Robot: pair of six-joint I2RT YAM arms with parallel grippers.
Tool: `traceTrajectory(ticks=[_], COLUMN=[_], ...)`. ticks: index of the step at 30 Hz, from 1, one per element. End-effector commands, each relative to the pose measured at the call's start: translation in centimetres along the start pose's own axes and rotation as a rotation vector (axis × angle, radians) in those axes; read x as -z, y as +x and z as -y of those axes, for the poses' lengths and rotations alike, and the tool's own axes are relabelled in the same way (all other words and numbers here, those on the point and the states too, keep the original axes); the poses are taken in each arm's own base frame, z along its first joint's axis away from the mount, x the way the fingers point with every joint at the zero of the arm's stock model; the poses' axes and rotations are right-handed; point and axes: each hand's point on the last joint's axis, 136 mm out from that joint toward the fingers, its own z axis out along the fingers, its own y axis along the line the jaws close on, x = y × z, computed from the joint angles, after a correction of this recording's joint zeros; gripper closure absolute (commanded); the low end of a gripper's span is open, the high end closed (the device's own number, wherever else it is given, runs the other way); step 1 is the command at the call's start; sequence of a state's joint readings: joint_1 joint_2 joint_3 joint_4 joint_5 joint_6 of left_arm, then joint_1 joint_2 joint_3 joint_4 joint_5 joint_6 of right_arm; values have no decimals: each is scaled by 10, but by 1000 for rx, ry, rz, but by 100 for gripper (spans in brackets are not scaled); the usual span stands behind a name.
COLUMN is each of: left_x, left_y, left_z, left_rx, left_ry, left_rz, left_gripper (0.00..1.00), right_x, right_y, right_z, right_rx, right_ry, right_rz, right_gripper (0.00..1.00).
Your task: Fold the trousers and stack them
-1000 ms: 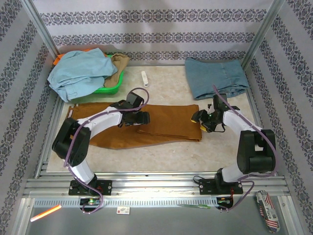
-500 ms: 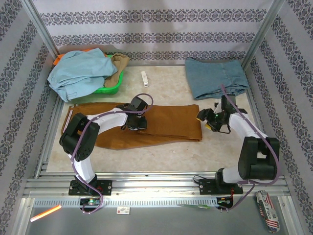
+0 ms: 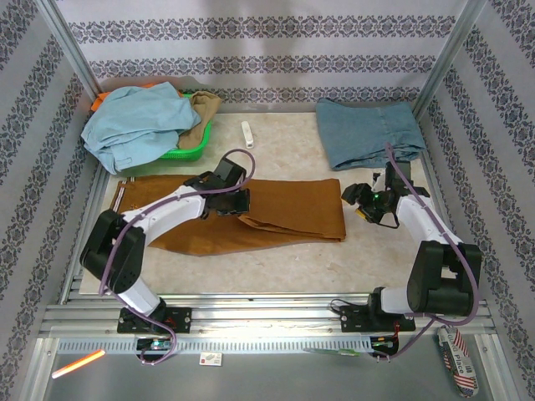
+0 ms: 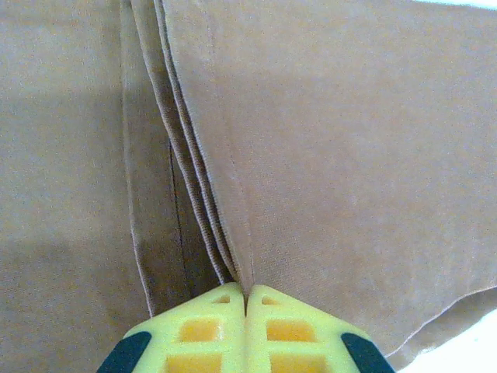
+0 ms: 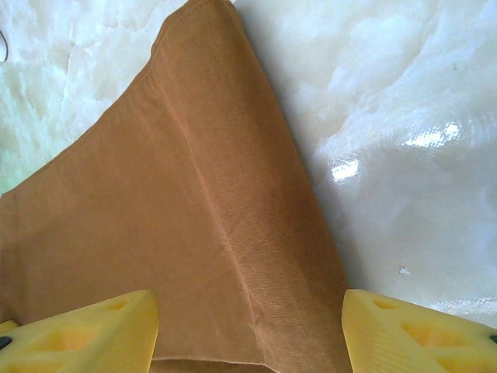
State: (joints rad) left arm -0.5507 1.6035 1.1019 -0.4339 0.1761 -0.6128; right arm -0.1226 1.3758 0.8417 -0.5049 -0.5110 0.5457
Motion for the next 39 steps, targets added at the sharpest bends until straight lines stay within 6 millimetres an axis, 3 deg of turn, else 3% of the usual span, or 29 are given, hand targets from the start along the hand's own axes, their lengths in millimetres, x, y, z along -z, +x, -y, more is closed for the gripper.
traceTrajectory(ticks=[1, 8, 16, 18, 21, 24, 29, 33, 36, 39], left_x=[14, -20, -52, -55, -51, -37, 2, 29, 30, 17], left_y=[1, 33, 49, 51, 47, 36, 11, -7, -14, -16], left_z=[-5, -42, -75, -72, -65, -59, -38, -19, -3, 10], left_rx=[-16, 14, 65, 61, 56, 49, 32, 27, 21, 14], left_ry=[-44, -128, -175, -162, -139, -132, -91, -34, 12, 41], left_rz=[24, -76, -154, -174, -168, -139, -57, 8, 25, 14], left_gripper=[100, 100, 100, 95, 55, 37, 29, 26, 26, 26], right_x=[4, 4, -2, -3, -2, -10, -34, -56, -70, -78], right_y=[3, 2, 13, 18, 27, 40, 61, 76, 84, 89], right_z=[1, -1, 2, -4, -17, -29, -28, -13, 7, 16], right_rx=[2, 2, -20, -19, 7, 34, 51, 35, -16, -61], right_ry=[-12, -19, -34, -61, -88, -98, -62, -7, 50, 62], right_rz=[-6, -9, -38, -48, -53, -75, -139, -194, -233, -253], right_gripper=[36, 36, 37, 39, 45, 53, 69, 76, 79, 67])
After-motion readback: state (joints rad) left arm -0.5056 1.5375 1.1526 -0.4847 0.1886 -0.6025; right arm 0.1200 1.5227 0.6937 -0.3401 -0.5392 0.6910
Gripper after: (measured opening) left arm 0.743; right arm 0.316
